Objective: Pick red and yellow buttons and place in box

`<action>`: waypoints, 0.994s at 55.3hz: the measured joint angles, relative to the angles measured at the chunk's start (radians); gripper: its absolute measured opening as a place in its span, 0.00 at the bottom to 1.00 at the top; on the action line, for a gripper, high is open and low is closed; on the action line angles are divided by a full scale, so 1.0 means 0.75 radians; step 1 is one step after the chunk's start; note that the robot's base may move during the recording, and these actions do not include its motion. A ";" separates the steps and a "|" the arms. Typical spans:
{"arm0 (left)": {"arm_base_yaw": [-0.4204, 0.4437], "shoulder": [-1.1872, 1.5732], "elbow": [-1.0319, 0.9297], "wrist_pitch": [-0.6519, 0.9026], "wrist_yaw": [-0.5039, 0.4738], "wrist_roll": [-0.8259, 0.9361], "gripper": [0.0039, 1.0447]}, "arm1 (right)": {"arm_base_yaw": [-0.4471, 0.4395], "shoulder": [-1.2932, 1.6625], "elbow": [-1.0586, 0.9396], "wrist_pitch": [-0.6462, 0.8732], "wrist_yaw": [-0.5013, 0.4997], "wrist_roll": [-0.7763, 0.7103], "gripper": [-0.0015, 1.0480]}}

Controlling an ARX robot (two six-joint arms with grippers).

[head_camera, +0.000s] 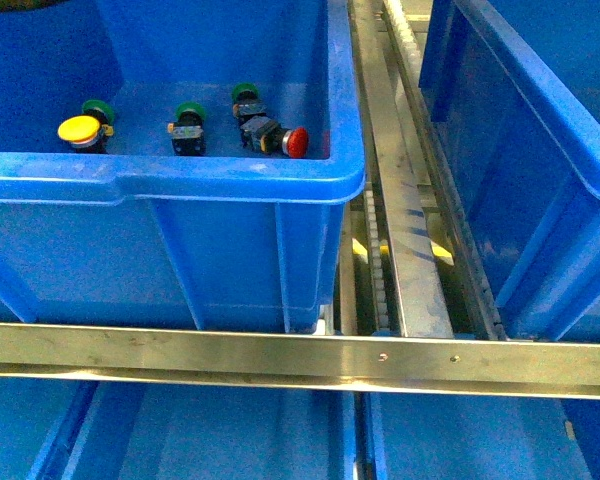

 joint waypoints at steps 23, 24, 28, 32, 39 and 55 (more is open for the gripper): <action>-0.002 -0.033 -0.001 -0.001 -0.021 0.007 0.31 | 0.324 0.217 -0.045 0.088 0.310 1.682 0.94; -0.002 -0.034 -0.001 -0.001 -0.022 0.008 0.31 | 0.338 0.226 -0.047 0.096 0.314 1.719 0.94; -0.002 -0.034 -0.001 0.001 -0.025 0.007 0.31 | 0.430 0.302 -0.050 0.191 0.337 1.902 0.94; -0.004 -0.034 -0.001 0.009 -0.029 0.005 0.31 | 0.476 0.351 -0.042 0.261 0.368 2.019 0.94; -0.014 -0.026 0.000 0.026 -0.036 0.001 0.31 | 0.530 0.434 -0.009 0.346 0.427 2.163 0.94; -0.050 0.023 0.015 0.044 -0.049 -0.022 0.31 | 0.644 0.564 0.032 0.449 0.467 2.212 0.94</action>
